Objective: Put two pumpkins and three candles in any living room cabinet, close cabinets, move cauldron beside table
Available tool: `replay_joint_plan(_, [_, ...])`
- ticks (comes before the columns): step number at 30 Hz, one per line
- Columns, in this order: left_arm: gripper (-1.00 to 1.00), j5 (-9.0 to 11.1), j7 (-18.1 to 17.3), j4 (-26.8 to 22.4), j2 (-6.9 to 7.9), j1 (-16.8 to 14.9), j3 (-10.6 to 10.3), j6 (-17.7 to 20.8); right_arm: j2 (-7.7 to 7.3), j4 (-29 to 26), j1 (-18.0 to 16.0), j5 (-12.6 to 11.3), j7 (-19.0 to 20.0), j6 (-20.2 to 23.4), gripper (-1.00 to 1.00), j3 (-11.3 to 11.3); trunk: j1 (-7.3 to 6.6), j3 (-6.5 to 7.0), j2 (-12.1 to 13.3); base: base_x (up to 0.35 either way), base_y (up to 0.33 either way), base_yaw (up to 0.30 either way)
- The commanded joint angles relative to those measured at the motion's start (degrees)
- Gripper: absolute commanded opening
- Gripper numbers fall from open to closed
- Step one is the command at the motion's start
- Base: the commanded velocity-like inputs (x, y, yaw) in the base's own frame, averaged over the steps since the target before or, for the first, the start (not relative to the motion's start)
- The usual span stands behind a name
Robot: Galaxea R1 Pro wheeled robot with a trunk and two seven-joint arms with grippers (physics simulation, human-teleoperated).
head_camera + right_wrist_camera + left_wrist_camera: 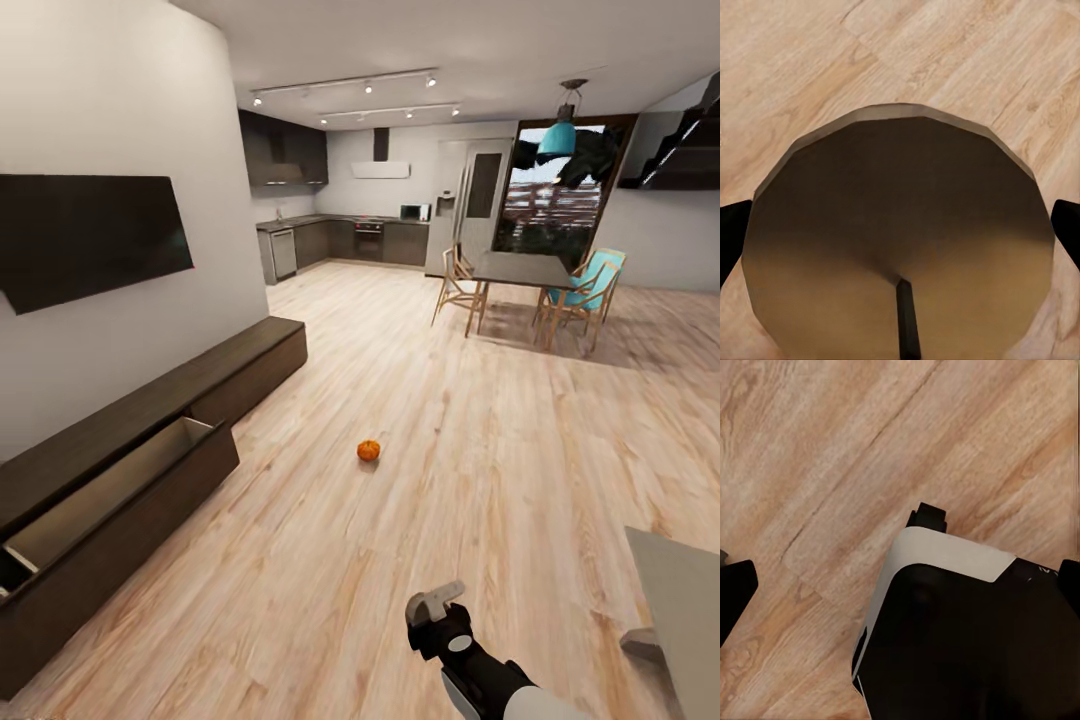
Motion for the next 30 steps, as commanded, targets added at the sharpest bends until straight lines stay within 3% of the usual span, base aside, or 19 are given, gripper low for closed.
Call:
replay_joint_plan(1, [1.0,0.0,0.0,0.0,-0.01,0.0,0.0,0.0,0.0,-0.02,-0.01,0.05,-0.03,0.01,-1.0,0.03,0.0,0.0,0.0,0.32,-0.148,0.284])
replay_joint_plan(30, [1.0,0.0,0.0,0.0,-0.02,0.0,0.0,0.0,0.03,0.09,-0.01,0.14,-0.03,0.0,-1.0,0.03,0.0,0.0,0.0,0.286,-0.199,0.285])
